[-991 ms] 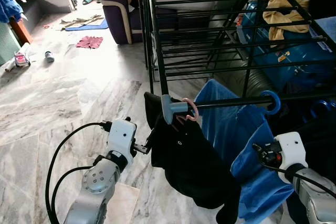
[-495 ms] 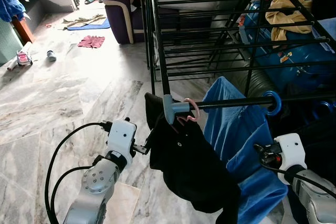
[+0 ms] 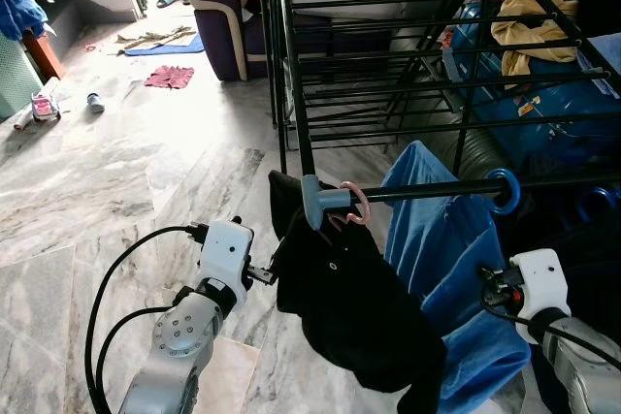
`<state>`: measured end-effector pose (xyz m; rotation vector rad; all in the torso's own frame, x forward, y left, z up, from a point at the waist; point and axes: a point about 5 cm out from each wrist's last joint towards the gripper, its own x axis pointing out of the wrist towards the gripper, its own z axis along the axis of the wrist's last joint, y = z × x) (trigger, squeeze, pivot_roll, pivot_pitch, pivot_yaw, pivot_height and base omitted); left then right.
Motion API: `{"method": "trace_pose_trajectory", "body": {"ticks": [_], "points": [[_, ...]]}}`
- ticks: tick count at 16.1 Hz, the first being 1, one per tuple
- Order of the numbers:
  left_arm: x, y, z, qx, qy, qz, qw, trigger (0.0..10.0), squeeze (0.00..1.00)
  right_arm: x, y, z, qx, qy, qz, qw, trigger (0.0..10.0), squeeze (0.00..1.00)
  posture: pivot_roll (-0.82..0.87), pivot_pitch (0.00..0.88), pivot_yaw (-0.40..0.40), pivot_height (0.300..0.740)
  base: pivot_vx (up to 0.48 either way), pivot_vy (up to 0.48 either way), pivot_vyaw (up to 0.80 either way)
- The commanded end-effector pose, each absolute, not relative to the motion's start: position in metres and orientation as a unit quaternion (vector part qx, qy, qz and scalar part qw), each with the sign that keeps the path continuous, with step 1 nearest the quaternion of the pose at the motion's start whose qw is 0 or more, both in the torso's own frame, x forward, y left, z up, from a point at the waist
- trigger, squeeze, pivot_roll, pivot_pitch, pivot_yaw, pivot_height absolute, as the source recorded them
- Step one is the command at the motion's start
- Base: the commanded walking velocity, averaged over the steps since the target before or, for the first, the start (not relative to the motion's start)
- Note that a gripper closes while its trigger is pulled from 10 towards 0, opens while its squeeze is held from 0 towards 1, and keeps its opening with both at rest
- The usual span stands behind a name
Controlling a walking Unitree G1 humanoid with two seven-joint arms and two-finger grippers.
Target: Hang hanger
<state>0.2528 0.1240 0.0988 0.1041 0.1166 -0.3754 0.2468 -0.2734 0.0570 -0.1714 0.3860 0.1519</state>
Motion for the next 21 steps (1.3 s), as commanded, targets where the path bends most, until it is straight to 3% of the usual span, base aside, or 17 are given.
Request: {"method": "trace_pose_trajectory", "body": {"ticks": [1, 9, 11, 12, 14, 16, 17, 21], "points": [[0.250, 0.125, 0.095, 0.052, 0.065, -0.178, 0.980, 10.0, 0.00, 0.246, -0.272, 0.065, -0.093, 0.177, 0.064, 0.978, 0.0, 0.00, -0.02, 0.063, -0.004, 0.740, 0.000, 0.000, 0.00], [0.255, 0.125, 0.097, 0.032, 0.051, -0.152, 0.987, 10.0, 0.00, 0.255, -0.250, 0.104, -0.108, 0.069, 0.019, 0.991, 0.0, 0.00, -0.04, 0.041, 0.000, 0.740, 0.000, 0.000, 0.00], [0.256, 0.125, 0.101, 0.023, 0.037, -0.145, 0.989, 10.0, 0.00, 0.239, -0.252, 0.096, -0.121, 0.078, -0.016, 0.989, 4.7, 0.00, -0.04, 0.041, 0.000, 0.740, 0.000, 0.000, 0.00], [0.257, 0.125, 0.103, 0.019, 0.034, -0.142, 0.989, 10.0, 0.00, 0.235, -0.251, 0.094, -0.121, 0.081, -0.019, 0.989, 4.7, 0.00, -0.04, 0.041, 0.000, 0.740, 0.000, 0.000, 0.00], [0.258, 0.125, 0.104, 0.016, 0.031, -0.136, 0.990, 10.0, 0.00, 0.206, -0.243, 0.074, -0.129, 0.103, -0.024, 0.986, 6.9, 0.00, -0.04, 0.041, -0.004, 0.740, 0.000, 0.000, 0.00], [0.258, 0.125, 0.103, 0.018, 0.033, -0.133, 0.990, 10.0, 0.00, 0.198, -0.241, 0.068, -0.125, 0.113, -0.030, 0.985, 7.3, 0.00, -0.04, 0.044, -0.003, 0.740, 0.000, 0.000, 0.00], [0.258, 0.125, 0.103, 0.017, 0.033, -0.133, 0.990, 10.0, 0.00, 0.189, -0.234, 0.062, -0.124, 0.121, -0.025, 0.984, 10.0, 0.00, -0.04, 0.048, 0.000, 0.740, 0.000, 0.000, 0.00], [0.261, 0.124, 0.103, 0.017, 0.032, -0.136, 0.990, 10.0, 0.00, 0.185, -0.229, 0.062, -0.120, 0.121, -0.033, 0.985, 10.0, 0.00, -0.05, 0.048, 0.007, 0.740, 0.000, 0.000, 0.00]]}}
